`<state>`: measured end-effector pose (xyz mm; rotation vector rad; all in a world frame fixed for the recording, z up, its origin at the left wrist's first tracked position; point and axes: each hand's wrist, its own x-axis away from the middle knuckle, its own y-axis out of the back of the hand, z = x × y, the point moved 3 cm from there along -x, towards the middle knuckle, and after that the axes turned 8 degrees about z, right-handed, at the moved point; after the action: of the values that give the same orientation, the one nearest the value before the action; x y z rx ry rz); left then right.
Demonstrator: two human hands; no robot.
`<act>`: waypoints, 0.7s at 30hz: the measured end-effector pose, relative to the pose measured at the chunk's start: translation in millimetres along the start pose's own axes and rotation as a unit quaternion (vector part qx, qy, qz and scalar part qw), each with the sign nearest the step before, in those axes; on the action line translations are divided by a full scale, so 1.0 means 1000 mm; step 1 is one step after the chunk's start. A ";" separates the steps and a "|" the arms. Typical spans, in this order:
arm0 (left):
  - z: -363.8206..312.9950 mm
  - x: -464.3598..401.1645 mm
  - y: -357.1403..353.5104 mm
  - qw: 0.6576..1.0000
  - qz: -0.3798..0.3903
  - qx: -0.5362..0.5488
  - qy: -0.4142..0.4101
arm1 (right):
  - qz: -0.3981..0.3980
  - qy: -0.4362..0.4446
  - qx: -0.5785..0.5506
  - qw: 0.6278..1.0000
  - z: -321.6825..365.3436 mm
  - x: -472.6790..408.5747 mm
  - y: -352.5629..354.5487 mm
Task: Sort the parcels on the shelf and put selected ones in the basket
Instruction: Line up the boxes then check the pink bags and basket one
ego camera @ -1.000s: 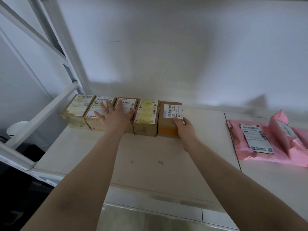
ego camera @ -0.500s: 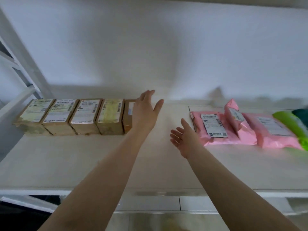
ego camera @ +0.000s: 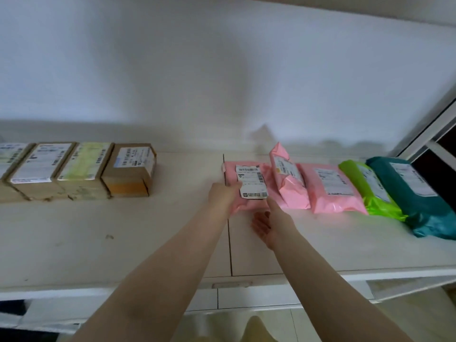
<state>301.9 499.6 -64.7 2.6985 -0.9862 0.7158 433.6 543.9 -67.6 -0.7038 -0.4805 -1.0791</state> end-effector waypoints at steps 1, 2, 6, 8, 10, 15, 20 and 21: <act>0.003 -0.002 -0.001 1.000 -0.004 0.024 0.001 | 0.004 -0.002 -0.004 1.000 0.001 -0.001 -0.002; 0.005 -0.003 -0.005 0.998 0.002 0.056 0.005 | 0.010 -0.002 -0.006 1.000 0.002 -0.002 -0.003; 0.009 0.006 -0.018 0.991 0.022 0.135 -0.002 | 0.047 -0.006 -0.020 0.999 0.002 -0.008 -0.005; 0.007 0.013 -0.016 0.991 0.006 0.130 -0.020 | 0.063 -0.014 0.003 0.998 0.001 -0.011 -0.006; 0.005 0.020 -0.008 0.989 -0.010 0.142 -0.027 | 0.066 -0.025 0.024 0.997 0.000 -0.013 -0.007; -0.007 0.041 0.035 0.984 -0.055 0.152 -0.067 | 0.119 -0.002 0.049 0.992 0.000 -0.010 -0.015; -0.019 0.067 0.085 0.983 -0.027 0.157 -0.093 | 0.163 0.083 0.114 0.976 0.021 0.005 -0.022; -0.019 0.070 0.094 0.984 -0.023 0.144 -0.097 | 0.178 0.102 0.132 0.970 0.025 0.010 -0.024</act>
<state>281.1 395.0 -13.0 3.0821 -0.9198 0.6390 414.8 548.8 -37.0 -0.4157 -0.2979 -0.7220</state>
